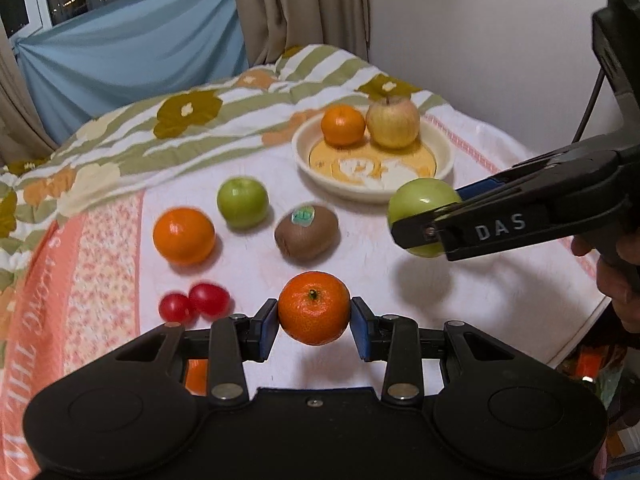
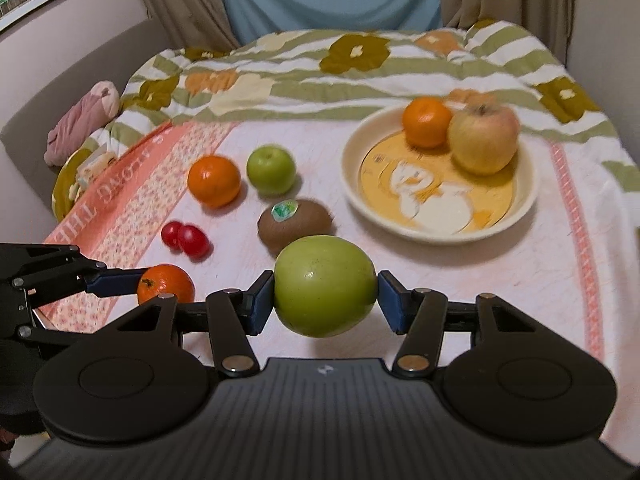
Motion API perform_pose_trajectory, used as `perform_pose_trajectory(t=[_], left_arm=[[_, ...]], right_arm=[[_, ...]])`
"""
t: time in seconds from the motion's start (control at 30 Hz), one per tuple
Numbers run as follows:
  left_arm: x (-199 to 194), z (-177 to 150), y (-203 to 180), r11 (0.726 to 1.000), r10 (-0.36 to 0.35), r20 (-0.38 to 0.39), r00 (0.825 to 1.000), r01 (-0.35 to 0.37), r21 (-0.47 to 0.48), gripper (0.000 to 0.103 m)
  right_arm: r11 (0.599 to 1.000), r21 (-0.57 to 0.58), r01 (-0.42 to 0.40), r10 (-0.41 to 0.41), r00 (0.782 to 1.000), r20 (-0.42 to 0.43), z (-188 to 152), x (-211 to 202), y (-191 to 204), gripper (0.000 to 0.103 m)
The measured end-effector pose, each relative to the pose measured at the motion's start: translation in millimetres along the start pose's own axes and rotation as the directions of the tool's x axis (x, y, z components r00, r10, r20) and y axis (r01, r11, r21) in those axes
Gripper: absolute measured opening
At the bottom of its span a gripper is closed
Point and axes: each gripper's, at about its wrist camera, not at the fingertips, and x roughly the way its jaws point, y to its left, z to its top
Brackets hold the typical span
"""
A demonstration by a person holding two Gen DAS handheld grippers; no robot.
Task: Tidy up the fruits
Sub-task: 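Carry the mandarin and green apple over the duck bowl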
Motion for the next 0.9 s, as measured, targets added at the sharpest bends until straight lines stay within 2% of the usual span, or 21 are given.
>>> perform_pose_trajectory(t=[0.3,0.5,0.67,0.9], left_arm=[[-9.8,49.4,-18.8,1.0,-0.002,0.077,0.997,0.001,0.006,0.042],[3.7,81.8,-36.3,1.0,-0.009,0.095,0.995,0.008,0.012,0.042],[27.4,99.2,-48.9,1.0,-0.007,0.089,0.996,0.006,0.016,0.042],[74.7,115.1,-64.2,1.0,-0.006,0.041,0.999,0.005,0.011,0.042]], right_arm=[[0.998,0.012,0.057,-0.058,0.996,0.068,33.3,-40.0,-33.2,0.07],[0.996,0.0,0.092,-0.091,0.991,0.095,56.1,-49.8,-63.8,0.07],[0.995,-0.026,0.101,-0.098,0.991,0.096,72.1,-40.6,-90.1,0.07],[0.995,-0.057,0.085,-0.081,0.995,0.066,85.8,-11.3,-120.2,0.07]])
